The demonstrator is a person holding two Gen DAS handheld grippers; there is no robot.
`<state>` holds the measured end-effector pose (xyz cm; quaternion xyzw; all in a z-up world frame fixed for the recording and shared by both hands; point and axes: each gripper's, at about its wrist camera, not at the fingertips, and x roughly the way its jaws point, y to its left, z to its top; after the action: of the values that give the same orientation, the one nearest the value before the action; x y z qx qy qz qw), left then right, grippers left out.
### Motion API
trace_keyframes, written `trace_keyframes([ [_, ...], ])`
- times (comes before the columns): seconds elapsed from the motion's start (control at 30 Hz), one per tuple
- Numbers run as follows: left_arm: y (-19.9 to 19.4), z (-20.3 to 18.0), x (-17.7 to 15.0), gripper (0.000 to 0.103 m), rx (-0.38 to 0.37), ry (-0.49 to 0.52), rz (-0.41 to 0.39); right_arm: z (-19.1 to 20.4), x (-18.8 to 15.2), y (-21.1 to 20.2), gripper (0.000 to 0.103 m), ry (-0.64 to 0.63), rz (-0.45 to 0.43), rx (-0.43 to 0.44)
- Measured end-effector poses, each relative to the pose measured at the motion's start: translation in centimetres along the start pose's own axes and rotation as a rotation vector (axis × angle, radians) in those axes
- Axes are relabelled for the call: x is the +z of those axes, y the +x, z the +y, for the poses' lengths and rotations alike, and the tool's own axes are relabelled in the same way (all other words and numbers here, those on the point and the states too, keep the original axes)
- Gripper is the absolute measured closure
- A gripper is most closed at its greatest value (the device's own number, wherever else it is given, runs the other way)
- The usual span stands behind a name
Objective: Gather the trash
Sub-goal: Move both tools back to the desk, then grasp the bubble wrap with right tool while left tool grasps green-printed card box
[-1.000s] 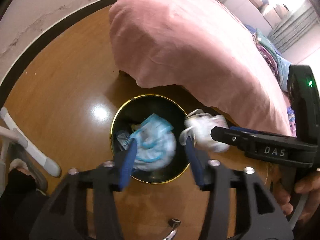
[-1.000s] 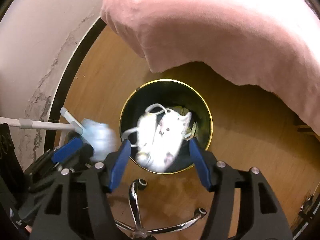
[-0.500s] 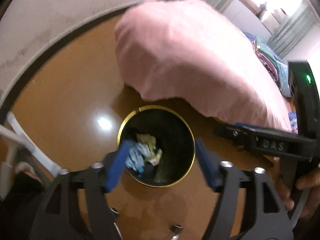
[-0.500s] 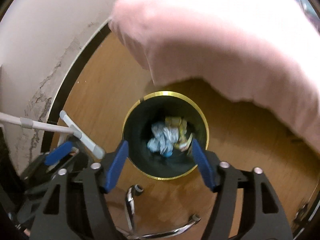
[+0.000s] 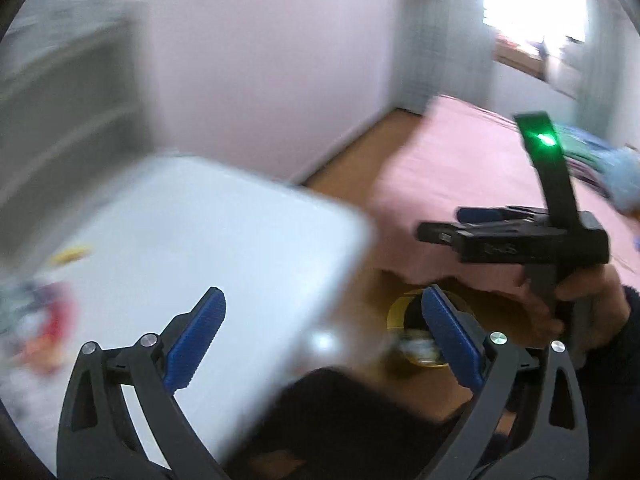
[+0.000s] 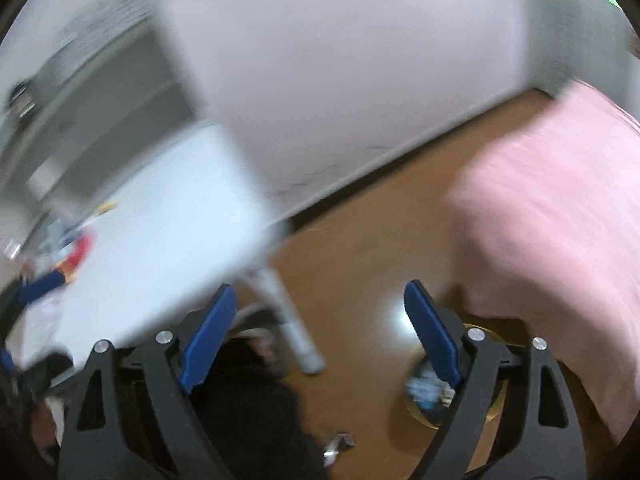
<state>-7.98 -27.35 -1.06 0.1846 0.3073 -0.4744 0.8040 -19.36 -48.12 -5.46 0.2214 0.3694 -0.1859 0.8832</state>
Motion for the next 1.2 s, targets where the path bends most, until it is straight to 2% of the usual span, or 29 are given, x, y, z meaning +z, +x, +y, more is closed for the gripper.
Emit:
trace_keyframes([
  [0.07,-3.1,5.0,-1.5,0.007,0.121,-0.074,-0.003,5.8,0.6,1.4,0.020,-0.104,0.035,0.097],
  [0.23,-10.6,17.4,-8.1,0.007,0.402,-0.328,-0.002,21.3,-0.1,4.8,0.020,-0.371,0.139,0.330],
  [0.3,-13.1,20.8,-11.1,0.007,0.480,-0.427,-0.001,26.6,-1.2,5.5,0.020,-0.447,0.181,0.398],
  [0.37,-15.1,23.4,-13.5,0.007,0.523,-0.520,-0.013,31.7,-2.4,6.1,0.020,-0.525,0.211,0.444],
  [0.43,-16.1,25.1,-15.5,0.007,0.545,-0.592,-0.008,35.2,-3.4,6.9,0.020,-0.576,0.231,0.467],
  [0.53,-16.7,26.4,-17.2,0.007,0.568,-0.635,0.004,39.0,-4.6,8.0,0.020,-0.630,0.266,0.487],
  [0.57,-16.6,26.4,-17.4,0.007,0.569,-0.634,0.007,40.2,-4.9,8.5,0.021,-0.644,0.270,0.470],
  [0.6,-16.7,26.6,-17.9,0.007,0.573,-0.630,0.016,40.6,-5.2,8.9,0.023,-0.649,0.270,0.454],
  [0.67,-17.0,27.0,-18.4,0.007,0.578,-0.614,0.025,40.9,-5.4,9.6,0.050,-0.652,0.281,0.430],
  [0.7,-16.7,27.1,-18.3,0.007,0.579,-0.606,0.030,40.7,-5.5,9.9,0.077,-0.646,0.303,0.422],
  [0.73,-16.4,27.1,-18.3,0.007,0.578,-0.601,0.033,40.5,-5.4,10.0,0.079,-0.633,0.311,0.430],
  [0.87,-14.3,28.2,-16.5,0.007,0.544,-0.569,0.041,37.9,-4.2,7.3,0.080,-0.630,0.222,0.427],
  [1.0,-9.9,28.8,-13.9,0.007,0.559,-0.447,0.097,34.2,-2.9,5.6,0.080,-0.593,0.194,0.415],
  [1.07,-7.4,29.3,-13.1,0.008,0.601,-0.398,0.150,32.3,-2.6,5.1,0.080,-0.574,0.187,0.396],
  [1.13,-6.0,29.8,-12.7,0.008,0.617,-0.383,0.174,31.2,-2.3,5.0,0.080,-0.559,0.187,0.380],
  [1.2,-5.0,30.7,-12.6,0.008,0.608,-0.410,0.194,29.8,-2.1,4.7,0.080,-0.550,0.181,0.367],
])
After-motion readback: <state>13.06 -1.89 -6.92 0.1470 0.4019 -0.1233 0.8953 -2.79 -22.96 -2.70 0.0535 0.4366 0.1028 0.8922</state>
